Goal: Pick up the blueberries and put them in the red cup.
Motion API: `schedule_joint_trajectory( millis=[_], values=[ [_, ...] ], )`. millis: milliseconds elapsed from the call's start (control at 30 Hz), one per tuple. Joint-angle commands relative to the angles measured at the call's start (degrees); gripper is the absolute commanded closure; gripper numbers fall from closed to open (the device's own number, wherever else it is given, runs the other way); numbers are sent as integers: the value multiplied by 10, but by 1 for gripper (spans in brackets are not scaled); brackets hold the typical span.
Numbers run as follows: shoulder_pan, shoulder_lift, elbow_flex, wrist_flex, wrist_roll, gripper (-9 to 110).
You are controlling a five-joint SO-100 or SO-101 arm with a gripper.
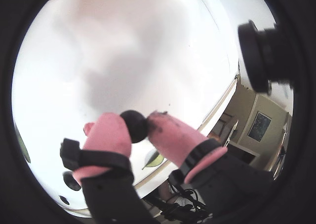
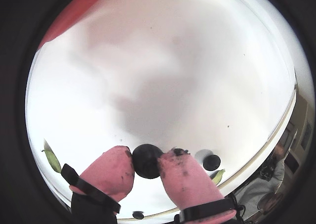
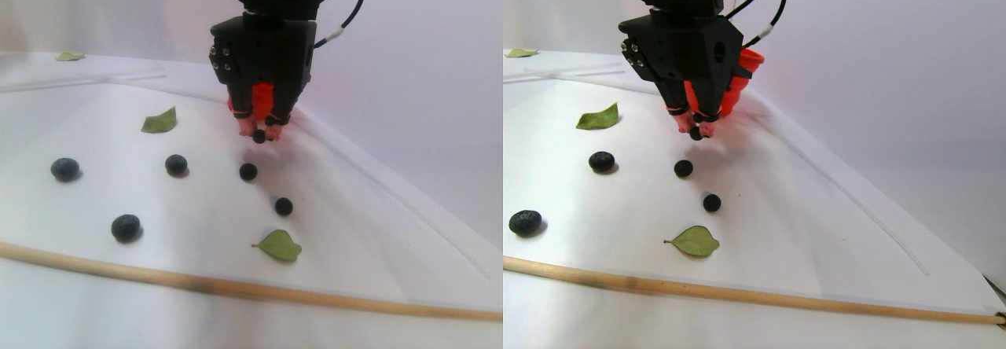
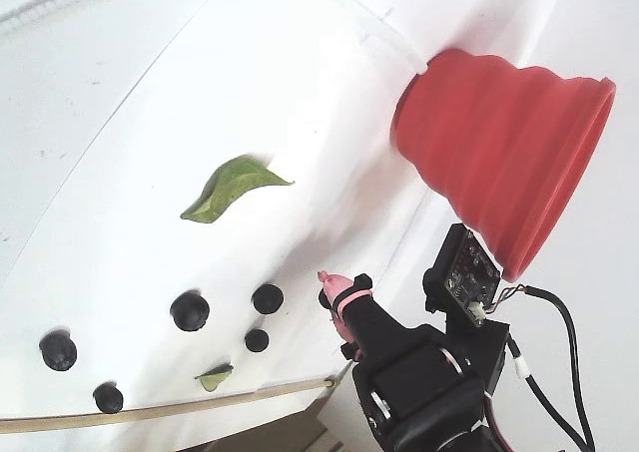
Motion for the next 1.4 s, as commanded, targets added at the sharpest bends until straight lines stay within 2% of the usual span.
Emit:
schedule_joint_trajectory(
  millis=[0,1000,1367],
  values=[
    [0,70,7,28,-5,93],
    [-71,347,33,292,25,93],
    [-67,355,-39,339,17,92]
  ],
)
